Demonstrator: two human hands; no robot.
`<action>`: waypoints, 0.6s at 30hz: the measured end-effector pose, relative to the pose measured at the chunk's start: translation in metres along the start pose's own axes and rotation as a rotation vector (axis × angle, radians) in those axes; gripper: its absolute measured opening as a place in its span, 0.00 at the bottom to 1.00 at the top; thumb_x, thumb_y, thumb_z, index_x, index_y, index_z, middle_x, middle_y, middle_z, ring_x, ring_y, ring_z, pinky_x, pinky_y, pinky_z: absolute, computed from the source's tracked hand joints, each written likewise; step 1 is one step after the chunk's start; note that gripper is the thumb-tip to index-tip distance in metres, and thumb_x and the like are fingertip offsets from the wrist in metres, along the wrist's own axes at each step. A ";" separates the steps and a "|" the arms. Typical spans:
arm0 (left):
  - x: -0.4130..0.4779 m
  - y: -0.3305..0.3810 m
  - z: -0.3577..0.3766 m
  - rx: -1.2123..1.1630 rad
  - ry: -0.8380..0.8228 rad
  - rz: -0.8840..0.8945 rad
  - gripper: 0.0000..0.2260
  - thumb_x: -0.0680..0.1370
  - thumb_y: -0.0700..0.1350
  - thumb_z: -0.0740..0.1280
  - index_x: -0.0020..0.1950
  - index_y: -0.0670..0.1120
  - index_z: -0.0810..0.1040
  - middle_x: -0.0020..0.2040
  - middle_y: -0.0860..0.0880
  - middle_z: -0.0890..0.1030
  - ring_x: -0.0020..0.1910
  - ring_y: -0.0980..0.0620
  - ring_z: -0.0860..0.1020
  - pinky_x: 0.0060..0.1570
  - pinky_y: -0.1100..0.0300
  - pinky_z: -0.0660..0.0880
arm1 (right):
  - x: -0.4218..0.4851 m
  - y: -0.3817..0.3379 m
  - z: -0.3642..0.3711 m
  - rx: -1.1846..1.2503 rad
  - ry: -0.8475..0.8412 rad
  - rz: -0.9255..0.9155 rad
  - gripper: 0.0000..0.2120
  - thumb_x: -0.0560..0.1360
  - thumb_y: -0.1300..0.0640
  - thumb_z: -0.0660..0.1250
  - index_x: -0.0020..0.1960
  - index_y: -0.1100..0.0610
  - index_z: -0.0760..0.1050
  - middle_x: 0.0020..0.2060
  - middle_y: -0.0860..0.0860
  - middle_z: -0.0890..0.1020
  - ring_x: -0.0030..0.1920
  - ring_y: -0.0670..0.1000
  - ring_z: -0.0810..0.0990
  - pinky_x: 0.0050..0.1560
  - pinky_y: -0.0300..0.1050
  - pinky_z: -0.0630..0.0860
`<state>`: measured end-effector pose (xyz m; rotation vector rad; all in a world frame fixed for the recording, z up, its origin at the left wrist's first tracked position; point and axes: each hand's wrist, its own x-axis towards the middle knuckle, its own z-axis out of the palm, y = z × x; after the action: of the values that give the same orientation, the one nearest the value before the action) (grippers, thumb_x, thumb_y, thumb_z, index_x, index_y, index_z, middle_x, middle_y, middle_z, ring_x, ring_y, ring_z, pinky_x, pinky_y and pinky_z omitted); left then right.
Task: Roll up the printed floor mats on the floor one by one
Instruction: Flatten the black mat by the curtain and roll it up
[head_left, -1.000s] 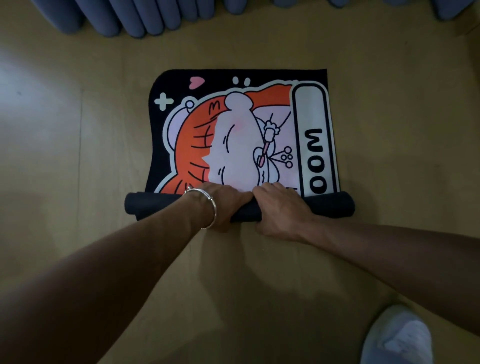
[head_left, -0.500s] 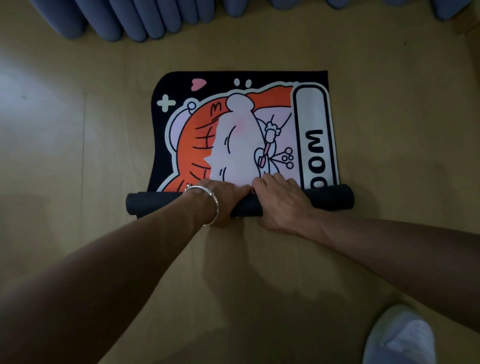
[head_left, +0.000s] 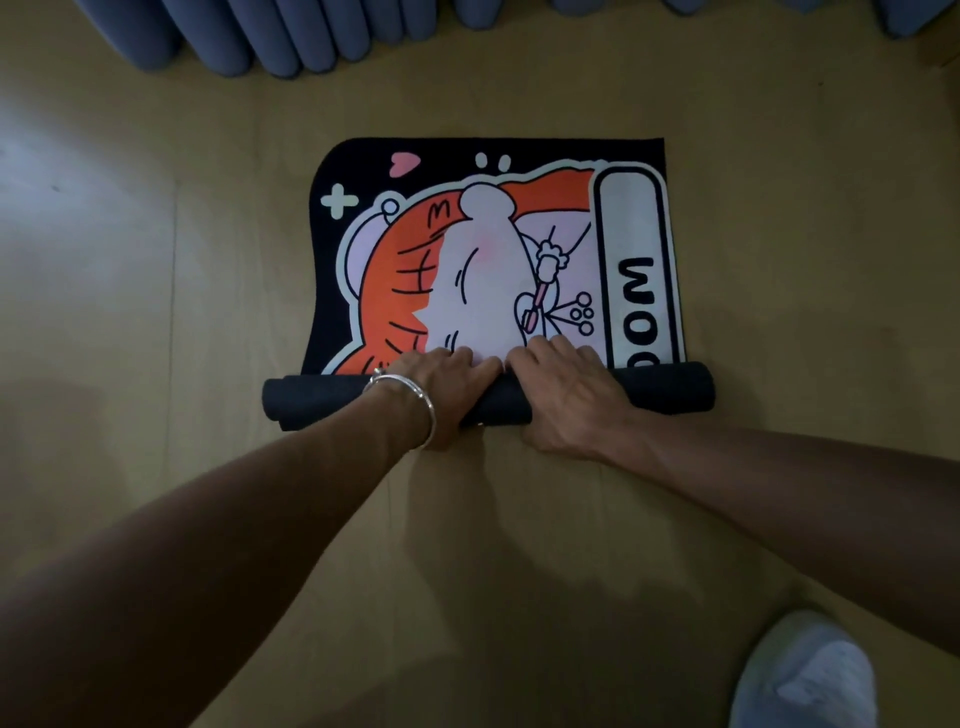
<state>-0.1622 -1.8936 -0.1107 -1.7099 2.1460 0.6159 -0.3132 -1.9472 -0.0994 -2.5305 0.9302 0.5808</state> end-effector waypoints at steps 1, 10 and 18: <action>0.002 -0.002 -0.004 -0.021 -0.020 0.001 0.23 0.75 0.50 0.68 0.66 0.50 0.62 0.57 0.46 0.73 0.52 0.47 0.76 0.48 0.54 0.75 | 0.001 0.000 0.000 -0.006 0.012 0.004 0.23 0.69 0.54 0.69 0.60 0.52 0.65 0.55 0.51 0.69 0.57 0.53 0.67 0.55 0.49 0.65; -0.022 -0.016 -0.002 0.005 0.097 -0.047 0.27 0.75 0.53 0.66 0.70 0.51 0.59 0.61 0.48 0.70 0.58 0.48 0.71 0.55 0.53 0.71 | 0.014 0.008 -0.010 0.134 -0.103 0.002 0.17 0.69 0.51 0.69 0.51 0.51 0.64 0.47 0.49 0.67 0.51 0.51 0.69 0.46 0.45 0.64; 0.001 -0.016 -0.036 -0.181 -0.374 -0.080 0.21 0.73 0.47 0.71 0.63 0.49 0.70 0.54 0.47 0.79 0.51 0.49 0.77 0.50 0.59 0.73 | 0.009 0.011 -0.008 -0.014 0.013 -0.053 0.17 0.69 0.51 0.70 0.50 0.50 0.62 0.46 0.48 0.66 0.49 0.49 0.69 0.49 0.46 0.65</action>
<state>-0.1461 -1.9163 -0.0831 -1.6047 1.7992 1.0420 -0.3118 -1.9633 -0.0996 -2.5661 0.8636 0.5581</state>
